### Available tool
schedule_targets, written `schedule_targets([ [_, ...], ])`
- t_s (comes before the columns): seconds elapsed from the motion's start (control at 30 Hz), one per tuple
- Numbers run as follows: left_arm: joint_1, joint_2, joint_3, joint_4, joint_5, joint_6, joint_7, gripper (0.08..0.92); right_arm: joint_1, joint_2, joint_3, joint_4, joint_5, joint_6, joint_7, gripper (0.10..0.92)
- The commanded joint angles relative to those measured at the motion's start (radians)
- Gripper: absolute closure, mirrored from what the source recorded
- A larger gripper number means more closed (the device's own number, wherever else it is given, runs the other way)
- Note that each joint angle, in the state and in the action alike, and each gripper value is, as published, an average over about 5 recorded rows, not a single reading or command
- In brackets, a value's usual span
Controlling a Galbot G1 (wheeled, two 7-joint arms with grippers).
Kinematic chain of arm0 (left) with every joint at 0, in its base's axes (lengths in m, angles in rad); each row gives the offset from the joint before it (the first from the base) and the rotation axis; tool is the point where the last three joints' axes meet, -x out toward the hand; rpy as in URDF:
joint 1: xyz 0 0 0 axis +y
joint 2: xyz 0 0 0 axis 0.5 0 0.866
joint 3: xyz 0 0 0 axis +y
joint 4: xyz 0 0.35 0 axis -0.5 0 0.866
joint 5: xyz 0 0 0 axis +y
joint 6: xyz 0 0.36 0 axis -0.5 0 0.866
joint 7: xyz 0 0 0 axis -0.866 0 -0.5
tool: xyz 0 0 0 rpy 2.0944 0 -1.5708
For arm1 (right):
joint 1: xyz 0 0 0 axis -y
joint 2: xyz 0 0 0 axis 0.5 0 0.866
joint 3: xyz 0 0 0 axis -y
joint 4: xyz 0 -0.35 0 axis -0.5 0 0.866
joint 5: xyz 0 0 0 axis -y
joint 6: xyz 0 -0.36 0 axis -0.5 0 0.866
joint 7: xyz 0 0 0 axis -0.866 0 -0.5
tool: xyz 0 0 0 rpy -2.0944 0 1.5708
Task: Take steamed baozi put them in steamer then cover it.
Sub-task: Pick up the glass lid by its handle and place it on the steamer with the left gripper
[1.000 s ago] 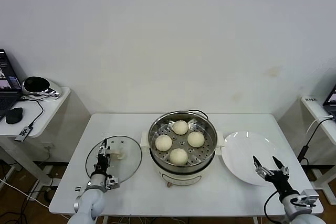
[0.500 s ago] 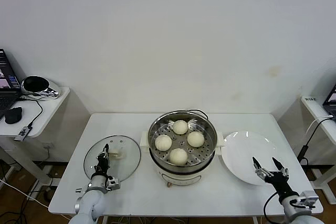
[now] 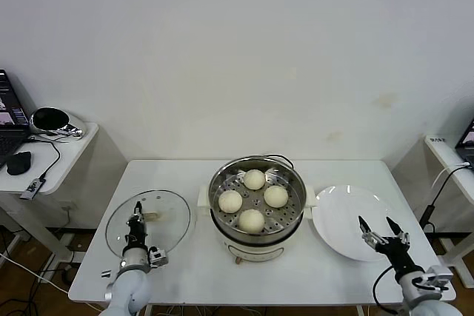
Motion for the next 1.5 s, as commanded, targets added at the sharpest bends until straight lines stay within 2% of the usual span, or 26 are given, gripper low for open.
schedule_targets([
  [0.03, 0.128, 0.053, -0.006, -0.307, 0.054, 0.293, 0.105, 0.856, 0.014, 0.02, 0.023, 0.004, 0.006, -0.011, 0.0, 0.203],
  [0.3, 0.085, -0.047, -0.012, -0.508, 0.202, 0.406, 0.329, 0.856, 0.024, 0.037, 0.013, -0.003, -0.048, -0.022, 0.001, 0.203],
  [0.6, 0.041, -0.129, 0.115, -0.71, 0.335, 0.413, 0.466, 0.856, 0.03, 0.053, 0.009, -0.018, -0.071, -0.019, 0.001, 0.203],
  [0.93, -0.109, -0.226, 0.34, -0.55, 0.264, 0.455, 0.512, 0.856, 0.044, 0.079, -0.001, -0.049, -0.101, -0.012, 0.002, 0.203],
  [1.07, -0.159, -0.278, 0.439, -0.498, 0.254, 0.456, 0.495, 0.856, 0.042, 0.081, 0.004, -0.053, -0.106, -0.01, 0.003, 0.203],
  [1.23, -0.216, -0.294, 0.544, -0.454, 0.198, 0.456, 0.465, 0.856, 0.038, 0.081, 0.013, -0.057, -0.108, -0.008, 0.003, 0.203],
  [1.43, -0.266, -0.289, 0.614, -0.395, -0.021, 0.455, 0.268, 0.856, 0.039, 0.085, 0.014, -0.066, -0.112, -0.002, 0.003, 0.203],
  [1.5, -0.279, -0.291, 0.628, -0.375, -0.063, 0.455, 0.226, 0.856, 0.04, 0.086, 0.013, -0.069, -0.114, -0.001, 0.003, 0.203],
])
